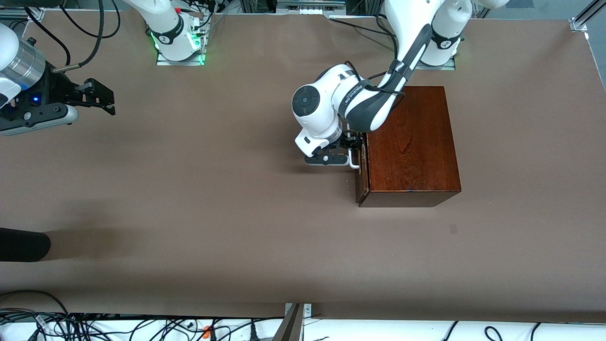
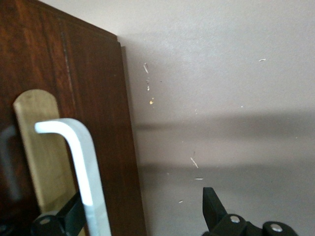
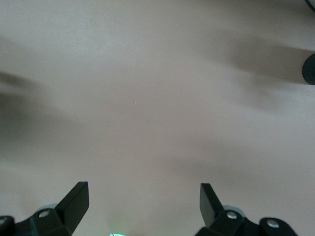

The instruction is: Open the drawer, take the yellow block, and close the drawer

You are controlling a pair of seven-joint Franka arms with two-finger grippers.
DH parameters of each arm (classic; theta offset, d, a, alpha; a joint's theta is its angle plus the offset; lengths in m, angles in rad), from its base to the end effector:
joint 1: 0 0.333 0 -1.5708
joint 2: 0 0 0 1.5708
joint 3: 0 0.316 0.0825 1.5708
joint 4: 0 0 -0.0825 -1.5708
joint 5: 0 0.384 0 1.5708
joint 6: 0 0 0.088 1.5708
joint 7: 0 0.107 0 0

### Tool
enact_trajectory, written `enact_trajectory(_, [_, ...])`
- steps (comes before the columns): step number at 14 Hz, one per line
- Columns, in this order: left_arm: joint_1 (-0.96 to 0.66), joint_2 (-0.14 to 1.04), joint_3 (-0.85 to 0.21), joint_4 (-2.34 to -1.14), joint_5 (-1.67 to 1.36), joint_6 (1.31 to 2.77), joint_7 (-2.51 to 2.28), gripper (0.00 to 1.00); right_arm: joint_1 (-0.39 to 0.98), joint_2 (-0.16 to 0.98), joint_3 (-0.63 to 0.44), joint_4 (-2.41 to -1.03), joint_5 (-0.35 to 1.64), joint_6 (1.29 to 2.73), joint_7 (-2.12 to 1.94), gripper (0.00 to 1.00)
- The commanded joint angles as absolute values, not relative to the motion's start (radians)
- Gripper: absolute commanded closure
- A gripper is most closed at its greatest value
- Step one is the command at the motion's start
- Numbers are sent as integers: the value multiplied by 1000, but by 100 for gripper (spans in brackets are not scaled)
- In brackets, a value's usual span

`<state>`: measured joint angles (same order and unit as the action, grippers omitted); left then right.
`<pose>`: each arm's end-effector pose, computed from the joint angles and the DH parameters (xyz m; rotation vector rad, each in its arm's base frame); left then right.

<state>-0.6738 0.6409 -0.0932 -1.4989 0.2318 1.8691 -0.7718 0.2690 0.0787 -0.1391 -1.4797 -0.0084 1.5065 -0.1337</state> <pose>0.5083 -0.4526 0.2752 -2.8418 0.1172 0.1207 0.5670 0.0765 0.6178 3.0943 0.4099 -0.0799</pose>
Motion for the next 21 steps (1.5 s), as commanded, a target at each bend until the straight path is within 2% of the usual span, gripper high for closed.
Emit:
enact_trajectory(1, [-692,650,-86,-1500,259,1919,-804,0,272,69,-138,-1476,-26,1502,-138,0])
enact_trajectory(9, [-739,661,-87,-1486,209,2012,-894,0,272,71,-140,-1476,-26,1503,-141,0])
enact_trajectory(13, [-742,673,-87,-1477,137,2104,-902,0,272,71,-137,-1476,-25,1505,-130,0])
enact_trajectory(21, [-759,681,-87,-1448,84,2112,-903,0,275,63,-80,-1476,-31,1493,-127,0])
